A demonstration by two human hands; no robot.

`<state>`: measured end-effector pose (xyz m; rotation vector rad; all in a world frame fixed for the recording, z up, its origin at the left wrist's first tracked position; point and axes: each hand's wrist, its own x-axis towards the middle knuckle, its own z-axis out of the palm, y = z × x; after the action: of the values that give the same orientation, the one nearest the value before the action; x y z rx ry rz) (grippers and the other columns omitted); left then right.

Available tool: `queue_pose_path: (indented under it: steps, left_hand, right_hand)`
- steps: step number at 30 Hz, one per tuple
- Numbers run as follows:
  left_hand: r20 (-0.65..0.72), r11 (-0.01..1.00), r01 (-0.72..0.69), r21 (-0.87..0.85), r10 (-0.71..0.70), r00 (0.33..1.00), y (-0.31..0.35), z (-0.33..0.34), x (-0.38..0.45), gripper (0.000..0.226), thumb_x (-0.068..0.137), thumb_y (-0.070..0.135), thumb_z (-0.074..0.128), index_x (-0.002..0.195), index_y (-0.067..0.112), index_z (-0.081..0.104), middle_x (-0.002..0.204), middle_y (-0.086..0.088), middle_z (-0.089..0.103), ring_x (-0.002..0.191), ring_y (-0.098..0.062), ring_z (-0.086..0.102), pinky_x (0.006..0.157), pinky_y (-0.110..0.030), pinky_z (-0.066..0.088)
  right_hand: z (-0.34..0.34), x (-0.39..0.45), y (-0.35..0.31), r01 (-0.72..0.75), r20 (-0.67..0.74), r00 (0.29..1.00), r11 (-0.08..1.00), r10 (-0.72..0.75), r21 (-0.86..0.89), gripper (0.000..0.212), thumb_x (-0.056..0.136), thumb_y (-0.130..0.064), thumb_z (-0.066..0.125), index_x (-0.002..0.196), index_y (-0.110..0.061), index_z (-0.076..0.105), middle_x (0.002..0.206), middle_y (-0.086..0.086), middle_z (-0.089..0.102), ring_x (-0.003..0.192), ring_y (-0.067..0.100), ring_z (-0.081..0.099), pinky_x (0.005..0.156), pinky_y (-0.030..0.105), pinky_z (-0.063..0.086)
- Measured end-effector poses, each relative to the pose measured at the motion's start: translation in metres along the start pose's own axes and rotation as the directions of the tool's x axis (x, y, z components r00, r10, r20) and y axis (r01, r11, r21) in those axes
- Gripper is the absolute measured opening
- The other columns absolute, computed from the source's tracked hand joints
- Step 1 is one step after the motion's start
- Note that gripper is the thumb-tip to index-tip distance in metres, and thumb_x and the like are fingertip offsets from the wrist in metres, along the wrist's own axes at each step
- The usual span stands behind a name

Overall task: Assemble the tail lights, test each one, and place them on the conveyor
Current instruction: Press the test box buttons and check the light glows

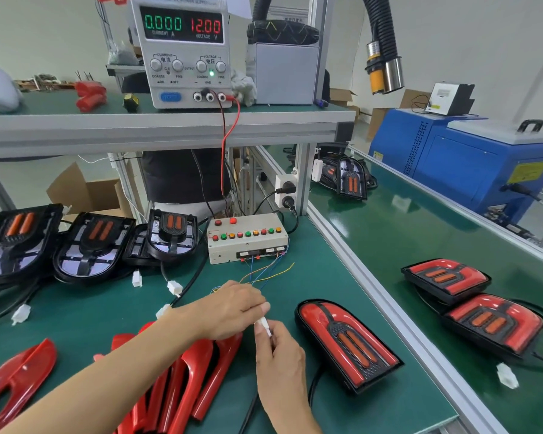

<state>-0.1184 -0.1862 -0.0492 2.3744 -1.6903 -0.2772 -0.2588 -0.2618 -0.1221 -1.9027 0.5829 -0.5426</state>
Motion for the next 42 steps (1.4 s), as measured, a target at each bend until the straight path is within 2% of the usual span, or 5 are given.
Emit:
queue_pose_path:
  steps: [7,17,34,39,42]
  left_hand:
    - [-0.044,1.0,-0.009,-0.005,0.008,0.999,-0.002,0.012,-0.001,0.041,0.11,0.034,0.028,0.084,0.011,0.05,0.084,-0.001,0.05,0.084,-0.016,0.045,0.108,-0.039,0.032]
    - [-0.031,0.989,-0.025,-0.143,0.021,0.999,-0.009,0.003,-0.013,0.027,0.107,0.038,0.043,0.127,0.034,0.062,0.116,0.018,0.061,0.119,0.006,0.045,0.123,-0.043,-0.006]
    - [-0.095,0.999,-0.042,-0.02,0.04,0.995,-0.024,0.007,-0.01,0.028,0.11,0.034,0.026,0.109,0.025,0.052,0.105,0.011,0.053,0.11,-0.007,0.044,0.124,-0.048,-0.005]
    - [-0.203,0.979,0.109,0.17,-0.073,0.976,-0.042,0.009,-0.003,0.02,0.108,0.029,0.032,0.117,0.025,0.049,0.115,0.009,0.053,0.117,-0.015,0.044,0.125,-0.051,0.004]
    - [-0.254,0.939,0.226,0.259,-0.159,0.954,-0.044,0.015,0.005,0.028,0.107,0.031,0.037,0.13,0.025,0.05,0.124,0.009,0.054,0.123,-0.018,0.043,0.122,-0.054,0.012]
  right_hand:
    - [0.001,-0.001,0.0,0.006,-0.058,0.998,1.0,-0.006,0.001,0.023,0.104,-0.039,0.051,0.095,-0.024,0.067,0.066,0.004,0.06,0.063,0.022,0.051,0.065,0.039,0.044]
    - [-0.002,-0.002,-0.002,-0.104,-0.012,0.994,0.989,0.106,0.108,0.032,0.105,-0.042,0.048,0.081,-0.028,0.063,0.065,-0.008,0.066,0.055,0.004,0.054,0.062,0.028,0.046]
    - [-0.003,-0.005,-0.006,-0.128,-0.063,0.989,0.991,0.131,0.042,0.033,0.102,-0.034,0.05,0.075,-0.018,0.06,0.067,-0.012,0.072,0.055,0.007,0.061,0.065,0.03,0.051]
    - [0.003,-0.007,-0.009,-0.053,-0.089,0.995,0.998,0.049,-0.047,0.01,0.099,-0.032,0.06,0.1,-0.028,0.07,0.08,-0.003,0.072,0.072,0.011,0.063,0.076,0.031,0.051]
    - [0.002,-0.006,-0.013,-0.055,-0.06,0.997,0.986,0.046,-0.155,0.044,0.099,-0.034,0.061,0.14,-0.018,0.059,0.112,-0.003,0.069,0.094,0.011,0.065,0.092,0.022,0.046]
